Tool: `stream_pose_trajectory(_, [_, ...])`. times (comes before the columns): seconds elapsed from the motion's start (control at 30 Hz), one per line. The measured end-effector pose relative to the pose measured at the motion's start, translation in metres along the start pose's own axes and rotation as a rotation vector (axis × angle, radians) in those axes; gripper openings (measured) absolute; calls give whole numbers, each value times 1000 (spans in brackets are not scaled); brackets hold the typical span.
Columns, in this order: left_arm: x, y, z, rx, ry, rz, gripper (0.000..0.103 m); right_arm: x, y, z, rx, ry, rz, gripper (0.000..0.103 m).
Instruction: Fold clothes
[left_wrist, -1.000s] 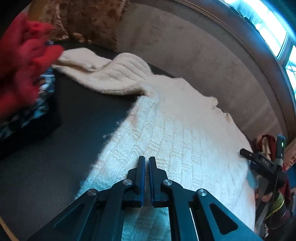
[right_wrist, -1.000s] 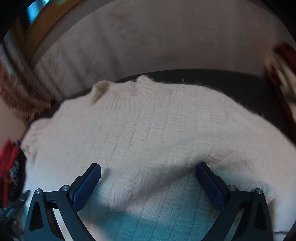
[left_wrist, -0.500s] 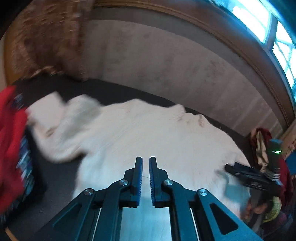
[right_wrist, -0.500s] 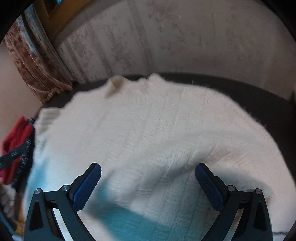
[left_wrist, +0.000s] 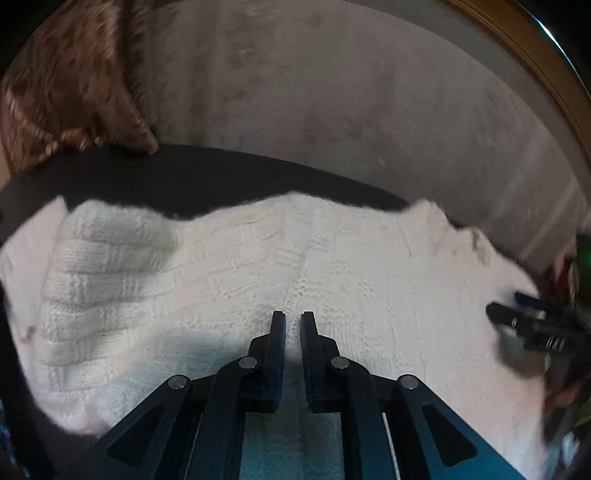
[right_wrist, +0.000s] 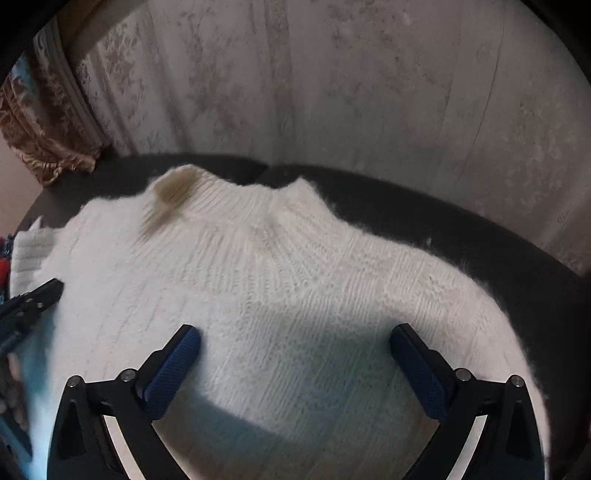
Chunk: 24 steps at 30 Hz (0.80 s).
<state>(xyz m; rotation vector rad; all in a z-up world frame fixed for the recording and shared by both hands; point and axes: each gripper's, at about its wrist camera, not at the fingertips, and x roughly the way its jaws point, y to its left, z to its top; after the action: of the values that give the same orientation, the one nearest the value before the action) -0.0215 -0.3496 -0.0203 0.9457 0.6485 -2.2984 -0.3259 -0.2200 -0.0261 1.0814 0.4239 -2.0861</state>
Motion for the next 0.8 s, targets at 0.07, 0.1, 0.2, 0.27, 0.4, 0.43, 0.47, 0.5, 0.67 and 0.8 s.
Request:
stream_pose_trajectory(0.07, [4,1,5,-4,-4,8,8,0,0,2,6,-20,-4,103])
stream_pose_trajectory(0.1, [5,2,7,-6,-6,12,8,-1,0,2,5,-25,-5,103])
stream_pose_trajectory(0.2, [5,-3,6,21,-11,40,8,-4,1,0,0,-36,-11,103])
stream_pose_trajectory(0.27, [6,-5,7,33,-9,53,8,-6,1,0,-3,-33,-15,103])
stream_pose_trajectory(0.4, [-2,-11,4,78,6,98,8,-31,0,-7,5,-42,11,101])
stream_pose_trajectory(0.43, [-7,-13,3,89,5,117,8,-48,-2,-14,17,-75,31,101])
stream_pose_trajectory(0.47, [-12,-15,2,101,5,135,8,-69,-8,-26,45,-114,61,101])
stream_pose_trajectory(0.5, [-22,-18,-2,105,-8,121,8,-90,-14,-38,76,-154,92,101])
stream_pose_trajectory(0.67, [-78,-46,-47,137,-22,-52,9,-178,-64,-118,200,-228,107,101])
stream_pose_trajectory(0.8, [-109,-68,-94,129,29,-182,10,-239,-114,-201,319,-176,-16,101])
